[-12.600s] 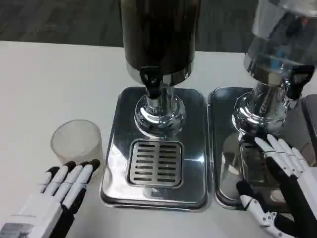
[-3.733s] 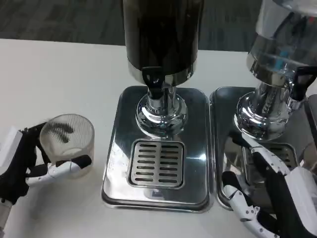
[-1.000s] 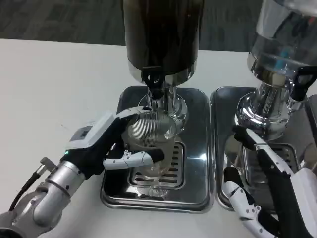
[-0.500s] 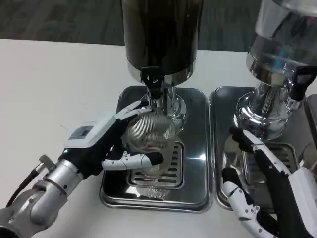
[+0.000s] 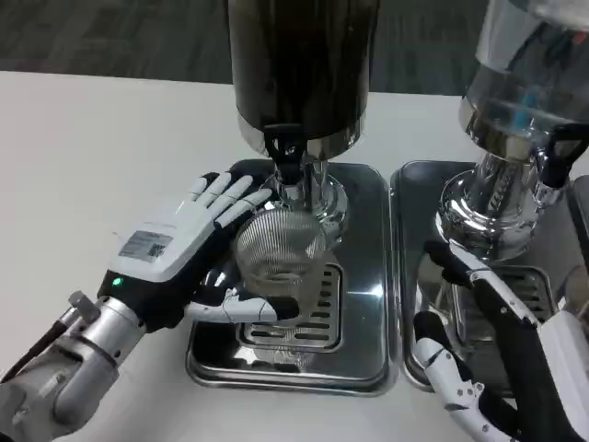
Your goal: Grasp the cup under the faucet to collect the drink, then remove the cup.
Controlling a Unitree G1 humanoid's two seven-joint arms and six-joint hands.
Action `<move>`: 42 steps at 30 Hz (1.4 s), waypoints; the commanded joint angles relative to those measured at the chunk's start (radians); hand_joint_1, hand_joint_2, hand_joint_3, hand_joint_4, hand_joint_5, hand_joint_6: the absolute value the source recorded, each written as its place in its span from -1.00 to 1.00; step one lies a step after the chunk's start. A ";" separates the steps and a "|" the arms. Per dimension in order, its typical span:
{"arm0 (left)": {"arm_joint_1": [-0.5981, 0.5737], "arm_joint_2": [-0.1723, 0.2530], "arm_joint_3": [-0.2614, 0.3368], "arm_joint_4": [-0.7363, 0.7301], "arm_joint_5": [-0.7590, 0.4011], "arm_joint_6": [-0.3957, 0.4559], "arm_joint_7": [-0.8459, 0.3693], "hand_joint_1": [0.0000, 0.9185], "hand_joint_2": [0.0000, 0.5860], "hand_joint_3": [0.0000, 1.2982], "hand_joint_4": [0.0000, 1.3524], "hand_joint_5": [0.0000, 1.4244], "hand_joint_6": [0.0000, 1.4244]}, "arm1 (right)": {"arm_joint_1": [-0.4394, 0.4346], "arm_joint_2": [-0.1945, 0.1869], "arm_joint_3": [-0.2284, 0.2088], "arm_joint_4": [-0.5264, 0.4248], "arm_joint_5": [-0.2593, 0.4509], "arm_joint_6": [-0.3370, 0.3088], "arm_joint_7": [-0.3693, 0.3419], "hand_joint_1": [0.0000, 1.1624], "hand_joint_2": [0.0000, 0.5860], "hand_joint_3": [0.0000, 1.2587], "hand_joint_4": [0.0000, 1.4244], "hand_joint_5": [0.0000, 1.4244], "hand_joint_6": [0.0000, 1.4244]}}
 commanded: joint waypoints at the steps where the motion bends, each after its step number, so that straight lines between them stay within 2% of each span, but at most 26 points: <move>1: 0.026 0.014 -0.005 -0.042 0.016 0.024 0.033 -0.90 -0.95 -0.82 -1.00 -1.00 -1.00 | 0.003 -0.004 -0.005 -0.005 0.011 0.000 0.004 -0.46 0.36 -0.65 -0.70 -0.66 -0.70; 8: 0.054 0.030 0.008 -0.085 -0.002 0.031 0.046 -0.92 -0.94 -0.83 -1.00 -1.00 -1.00 | -0.001 -0.003 -0.005 0.001 0.021 0.002 0.008 -0.46 0.36 -0.64 -0.70 -0.66 -0.70; 14: 0.101 0.057 0.047 -0.143 -0.038 0.006 0.030 -0.93 -0.94 -0.84 -1.00 -1.00 -1.00 | -0.008 -0.002 -0.003 0.007 0.025 0.001 0.008 -0.45 0.35 -0.64 -0.70 -0.65 -0.70; 23: 0.238 0.108 0.151 -0.331 -0.132 -0.037 -0.031 -0.95 -0.93 -0.84 -1.00 -1.00 -1.00 | -0.024 -0.003 -0.002 0.021 0.037 -0.001 0.011 -0.43 0.33 -0.64 -0.70 -0.65 -0.70; 28: 0.342 0.142 0.229 -0.452 -0.205 -0.074 -0.087 -0.96 -0.93 -0.83 -1.00 -1.00 -1.00 | -0.039 -0.002 -0.003 0.036 0.044 -0.004 0.008 -0.43 0.33 -0.64 -0.70 -0.65 -0.70; 30: 0.371 0.146 0.263 -0.474 -0.243 -0.098 -0.107 -0.96 -0.92 -0.91 -1.00 -1.00 -0.93 | -0.045 -0.006 -0.002 0.041 0.046 -0.006 0.011 -0.43 0.33 -0.64 -0.70 -0.65 -0.70; 34: 0.402 0.162 0.343 -0.472 -0.430 -0.225 -0.191 -1.00 -0.82 -0.90 -1.00 -0.98 -0.85 | -0.062 -0.006 0.001 0.062 0.060 -0.006 0.014 -0.42 0.33 -0.62 -0.70 -0.65 -0.72; 37: 0.404 0.174 0.377 -0.461 -0.582 -0.290 -0.293 -1.00 -0.74 -0.85 -1.00 -0.92 -0.76 | -0.078 -0.005 0.006 0.075 0.063 -0.009 0.015 -0.42 0.33 -0.61 -0.69 -0.65 -0.74; 40: 0.389 0.175 0.374 -0.439 -0.812 -0.313 -0.460 -1.00 -0.68 -0.73 -0.91 -0.84 -0.69 | -0.090 -0.005 0.008 0.087 0.065 -0.011 0.015 -0.42 0.33 -0.60 -0.69 -0.65 -0.74; 42: 0.372 0.163 0.380 -0.439 -1.015 -0.270 -0.631 -1.00 -0.68 -0.69 -0.86 -0.78 -0.65 | -0.097 -0.004 0.009 0.092 0.064 -0.012 0.012 -0.42 0.33 -0.60 -0.69 -0.65 -0.74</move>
